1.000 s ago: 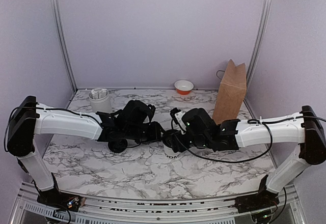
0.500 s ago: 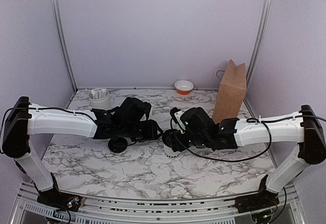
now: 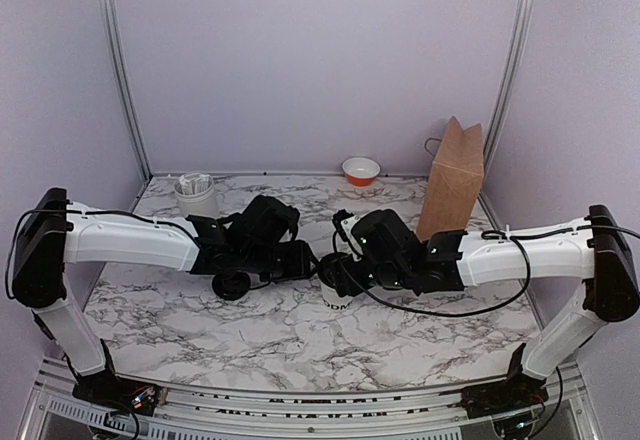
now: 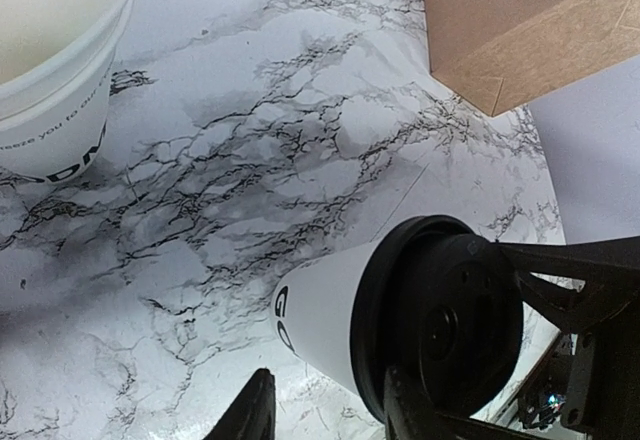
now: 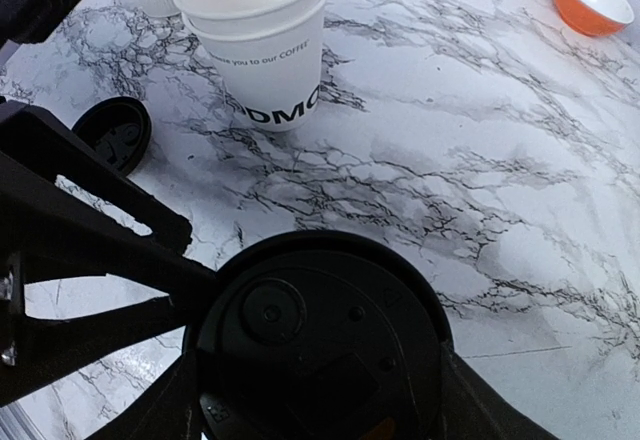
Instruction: Pack the takeout coffee
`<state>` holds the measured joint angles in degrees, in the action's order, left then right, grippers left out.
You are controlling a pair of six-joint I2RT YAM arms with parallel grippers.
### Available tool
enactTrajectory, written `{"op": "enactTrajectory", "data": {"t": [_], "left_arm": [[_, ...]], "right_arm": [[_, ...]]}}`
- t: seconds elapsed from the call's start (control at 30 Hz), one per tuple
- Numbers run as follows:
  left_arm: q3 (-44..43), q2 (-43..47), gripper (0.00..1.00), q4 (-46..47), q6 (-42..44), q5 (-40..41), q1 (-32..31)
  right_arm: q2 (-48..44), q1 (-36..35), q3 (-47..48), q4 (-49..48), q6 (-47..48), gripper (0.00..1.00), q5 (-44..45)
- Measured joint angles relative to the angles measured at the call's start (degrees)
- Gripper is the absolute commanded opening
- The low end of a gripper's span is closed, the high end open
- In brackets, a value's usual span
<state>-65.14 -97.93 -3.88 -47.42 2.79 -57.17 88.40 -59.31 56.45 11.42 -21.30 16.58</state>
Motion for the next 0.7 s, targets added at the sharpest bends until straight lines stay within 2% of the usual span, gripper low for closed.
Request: {"op": "enactTrajectory", "data": {"t": [0.7], "left_arm": [[0.09,-2.67,0.35,2.99,-1.2,0.15,-0.24]], "right_arm": [[0.63,-0.13,0.72,1.6,-0.07,0.72,1.03]]}}
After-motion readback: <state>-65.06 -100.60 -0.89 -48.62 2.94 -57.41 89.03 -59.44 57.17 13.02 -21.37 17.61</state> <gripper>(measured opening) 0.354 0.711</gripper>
